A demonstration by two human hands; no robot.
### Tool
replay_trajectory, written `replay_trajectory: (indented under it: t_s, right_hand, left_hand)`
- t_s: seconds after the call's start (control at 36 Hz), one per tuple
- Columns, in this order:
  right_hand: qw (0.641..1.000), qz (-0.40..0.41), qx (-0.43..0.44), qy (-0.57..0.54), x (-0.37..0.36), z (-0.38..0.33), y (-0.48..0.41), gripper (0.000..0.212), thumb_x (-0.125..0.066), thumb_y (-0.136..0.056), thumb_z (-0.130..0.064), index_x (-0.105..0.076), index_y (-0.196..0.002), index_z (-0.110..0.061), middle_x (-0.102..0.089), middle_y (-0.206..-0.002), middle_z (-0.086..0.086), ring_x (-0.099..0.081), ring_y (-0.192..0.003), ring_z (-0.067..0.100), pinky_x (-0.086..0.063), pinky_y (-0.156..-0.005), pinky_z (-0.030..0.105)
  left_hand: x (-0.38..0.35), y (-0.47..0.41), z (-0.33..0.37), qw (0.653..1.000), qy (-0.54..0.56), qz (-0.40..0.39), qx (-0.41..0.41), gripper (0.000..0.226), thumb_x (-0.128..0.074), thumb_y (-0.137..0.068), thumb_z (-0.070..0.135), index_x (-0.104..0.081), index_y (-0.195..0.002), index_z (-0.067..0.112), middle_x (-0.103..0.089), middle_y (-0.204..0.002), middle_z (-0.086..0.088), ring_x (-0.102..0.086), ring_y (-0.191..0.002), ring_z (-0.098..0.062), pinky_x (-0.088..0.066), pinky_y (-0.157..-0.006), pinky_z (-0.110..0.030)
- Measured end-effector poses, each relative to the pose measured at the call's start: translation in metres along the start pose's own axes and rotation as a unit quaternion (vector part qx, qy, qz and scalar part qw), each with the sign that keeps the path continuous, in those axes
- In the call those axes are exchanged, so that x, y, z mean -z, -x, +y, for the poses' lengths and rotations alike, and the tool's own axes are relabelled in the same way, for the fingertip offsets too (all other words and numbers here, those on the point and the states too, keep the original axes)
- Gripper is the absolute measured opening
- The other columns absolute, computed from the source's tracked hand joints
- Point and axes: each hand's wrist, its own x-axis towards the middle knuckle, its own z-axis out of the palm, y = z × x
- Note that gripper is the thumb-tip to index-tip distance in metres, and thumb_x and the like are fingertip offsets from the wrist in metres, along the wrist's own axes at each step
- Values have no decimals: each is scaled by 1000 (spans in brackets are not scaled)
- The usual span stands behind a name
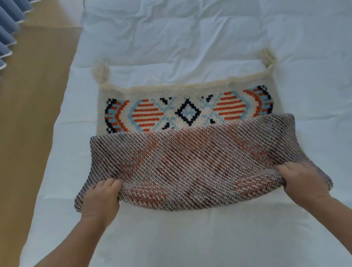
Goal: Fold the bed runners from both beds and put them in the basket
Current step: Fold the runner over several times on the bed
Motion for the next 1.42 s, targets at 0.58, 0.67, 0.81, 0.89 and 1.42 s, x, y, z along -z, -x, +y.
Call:
replay_trajectory:
  t_s: [0.58, 0.67, 0.81, 0.89, 1.42]
  right_hand:
    - [995, 56, -46, 70, 97, 43, -192, 27, -44, -72, -2, -64, -90, 4, -63, -82, 26, -59, -66, 41, -45, -60, 45]
    - [994, 39, -63, 83, 101, 40, -213, 22, -51, -72, 4, -63, -90, 4, -62, -81, 27, -59, -65, 41, -44, -61, 44]
    - [992, 27, -72, 97, 101, 34, -247, 28, -45, -77, 2, -63, -98, 4, -61, -84, 28, -58, -69, 41, -44, -66, 46]
    - [989, -1, -89, 122, 96, 30, -265, 51, -33, -81, -5, -52, -128, 0, -58, -114, 30, -56, -98, 44, -41, -84, 50]
    - [990, -17, -117, -78, 4, -38, -196, 44, -68, -83, -18, -58, -122, 0, -56, -126, 28, -53, -116, 44, -44, -96, 54]
  left_hand:
    - [116, -170, -37, 997, -2, 55, 47, 24, -59, -73, -1, -63, -96, 5, -67, -89, -17, -62, -75, -38, -44, -65, -43]
    - [119, -197, -44, 997, -1, 56, 45, 28, -51, -77, 0, -62, -101, 6, -67, -94, -16, -62, -82, -37, -43, -70, -43]
    - [117, -239, -49, 998, -7, 37, 46, 36, -46, -79, 2, -58, -112, 9, -65, -106, -15, -60, -94, -36, -43, -81, -44]
    - [113, -260, -45, 996, -35, 16, 75, 52, -43, -81, 5, -44, -133, 11, -52, -133, -14, -48, -121, -35, -34, -100, -47]
    - [40, -210, 75, 992, 80, -83, -47, 61, -44, -93, 41, -30, -148, 17, -27, -157, -7, -17, -147, -24, -8, -121, -46]
